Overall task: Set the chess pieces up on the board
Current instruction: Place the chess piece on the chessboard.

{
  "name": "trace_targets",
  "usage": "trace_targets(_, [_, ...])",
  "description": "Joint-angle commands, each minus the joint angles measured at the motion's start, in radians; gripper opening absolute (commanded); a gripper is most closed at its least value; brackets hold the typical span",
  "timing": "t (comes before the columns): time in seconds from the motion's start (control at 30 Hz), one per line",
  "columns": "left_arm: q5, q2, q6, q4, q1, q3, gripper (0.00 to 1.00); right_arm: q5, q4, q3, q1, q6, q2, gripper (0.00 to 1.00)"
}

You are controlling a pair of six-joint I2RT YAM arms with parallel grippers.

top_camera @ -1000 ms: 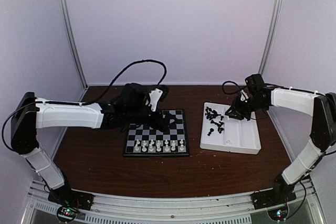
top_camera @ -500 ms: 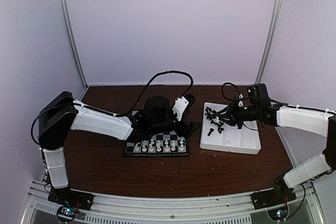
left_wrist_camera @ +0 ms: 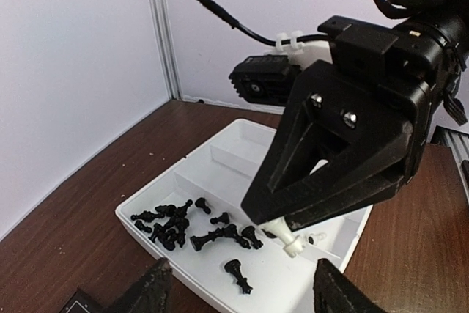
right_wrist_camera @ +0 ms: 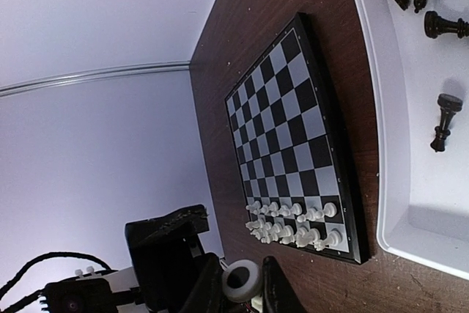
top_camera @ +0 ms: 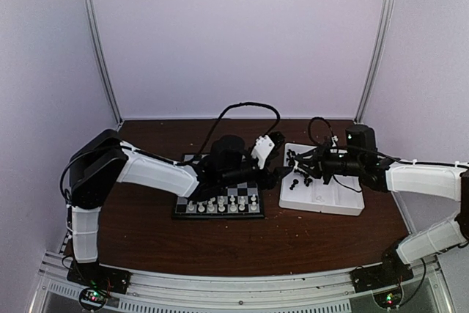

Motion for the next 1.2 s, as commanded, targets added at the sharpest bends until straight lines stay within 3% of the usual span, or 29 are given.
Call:
trace_targets(0.0, [0.013, 0.038, 0.038, 0.031, -0.015, 0.050, 0.66, 0.027, 0.070, -0.008, 0.016, 0.032, -0.031, 0.18])
trace_targets(0.5, [-0.021, 0.055, 0.090, 0.015, -0.029, 0.070, 0.63, 0.059, 0.203, -0.071, 0.051, 0.137, -0.006, 0.17])
trace_targets(0.8, [-0.019, 0.069, 0.091, 0.011, -0.034, 0.086, 0.40, 0.088, 0.262, -0.100, 0.062, 0.176, 0.000, 0.18])
trace_targets(1.03, [-0.032, 0.079, 0.089, -0.007, -0.035, 0.101, 0.44, 0.114, 0.300, -0.114, 0.068, 0.201, 0.000, 0.18])
trace_targets(1.17, [-0.034, 0.086, 0.088, -0.010, -0.035, 0.105, 0.41, 0.122, 0.311, -0.120, 0.070, 0.212, -0.003, 0.17])
